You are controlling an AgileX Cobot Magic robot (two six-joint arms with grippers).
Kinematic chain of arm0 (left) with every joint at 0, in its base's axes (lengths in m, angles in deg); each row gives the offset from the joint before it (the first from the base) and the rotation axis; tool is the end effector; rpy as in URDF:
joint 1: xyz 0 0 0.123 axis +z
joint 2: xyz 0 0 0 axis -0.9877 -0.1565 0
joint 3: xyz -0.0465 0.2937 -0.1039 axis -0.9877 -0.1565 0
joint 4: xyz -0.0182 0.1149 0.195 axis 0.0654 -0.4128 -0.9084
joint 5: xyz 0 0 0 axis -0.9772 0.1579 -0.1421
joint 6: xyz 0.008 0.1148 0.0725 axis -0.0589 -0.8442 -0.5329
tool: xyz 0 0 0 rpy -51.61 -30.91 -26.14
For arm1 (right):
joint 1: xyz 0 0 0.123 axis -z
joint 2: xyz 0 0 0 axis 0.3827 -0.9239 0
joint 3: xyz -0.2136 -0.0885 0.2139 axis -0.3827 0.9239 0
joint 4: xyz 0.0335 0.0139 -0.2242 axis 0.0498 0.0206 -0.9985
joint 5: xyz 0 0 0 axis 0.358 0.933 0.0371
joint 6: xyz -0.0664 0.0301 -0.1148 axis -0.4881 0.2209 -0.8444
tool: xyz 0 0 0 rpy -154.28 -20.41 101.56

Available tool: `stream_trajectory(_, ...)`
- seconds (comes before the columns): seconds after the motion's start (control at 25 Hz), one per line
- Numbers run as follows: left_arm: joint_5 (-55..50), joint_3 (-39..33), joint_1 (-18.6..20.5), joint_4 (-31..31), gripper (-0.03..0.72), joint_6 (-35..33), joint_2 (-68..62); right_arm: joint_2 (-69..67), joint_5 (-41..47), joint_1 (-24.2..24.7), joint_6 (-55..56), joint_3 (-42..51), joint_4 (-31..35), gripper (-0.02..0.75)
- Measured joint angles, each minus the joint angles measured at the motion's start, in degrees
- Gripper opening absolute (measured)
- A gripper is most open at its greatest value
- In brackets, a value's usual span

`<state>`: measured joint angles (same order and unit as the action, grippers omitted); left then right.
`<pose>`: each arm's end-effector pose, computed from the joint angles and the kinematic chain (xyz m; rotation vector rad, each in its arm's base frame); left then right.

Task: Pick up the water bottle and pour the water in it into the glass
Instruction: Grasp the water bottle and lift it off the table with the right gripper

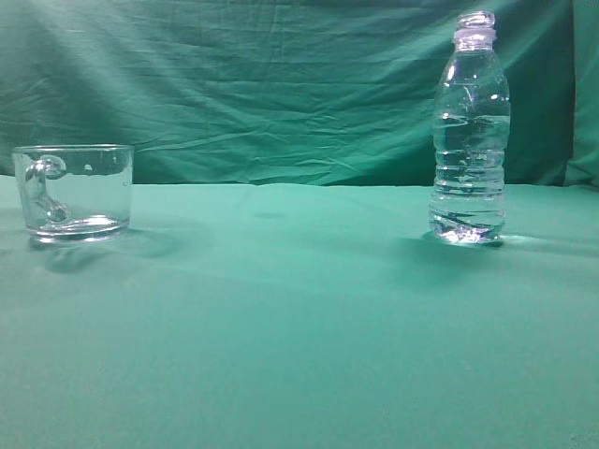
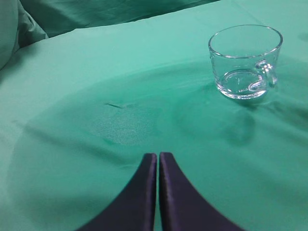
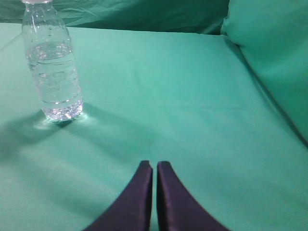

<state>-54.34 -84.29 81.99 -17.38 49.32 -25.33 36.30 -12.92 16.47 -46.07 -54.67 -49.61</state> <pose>0.0408 -0.0013 0.1647 0.1649 1.8306 0.1285 0.0405 -0.0010 0.1577 -0.0450 1.8755 0.0554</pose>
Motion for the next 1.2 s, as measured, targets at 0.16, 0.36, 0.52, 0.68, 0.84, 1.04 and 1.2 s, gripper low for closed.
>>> stream_trajectory(0.16, 0.0, 0.0, 0.0, 0.0, 0.0, 0.0, 0.0, 0.0, 0.0, 0.0, 0.0, 0.0, 0.0, 0.0)
stream_trajectory(0.36, 0.0, 0.0, 0.0, 0.0, 0.0, 0.0, 0.0, 0.0, 0.0, 0.0, 0.0, 0.0, 0.0, 0.0)
stream_trajectory(0.52, 0.0, 0.0, 0.0, 0.0, 0.0, 0.0, 0.0, 0.0, 0.0, 0.0, 0.0, 0.0, 0.0, 0.0)
stream_trajectory(0.68, 0.0, 0.0, 0.0, 0.0, 0.0, 0.0, 0.0, 0.0, 0.0, 0.0, 0.0, 0.0, 0.0, 0.0)
stream_trajectory(0.84, 0.0, 0.0, 0.0, 0.0, 0.0, 0.0, 0.0, 0.0, 0.0, 0.0, 0.0, 0.0, 0.0, 0.0)
stream_trajectory(1.04, 0.0, 0.0, 0.0, 0.0, 0.0, 0.0, 0.0, 0.0, 0.0, 0.0, 0.0, 0.0, -0.1, 0.0)
stream_trajectory(1.2, 0.0, 0.0, 0.0, 0.0, 0.0, 0.0, 0.0, 0.0, -3.7, 0.0, 1.2, 0.0, 0.2, 0.0)
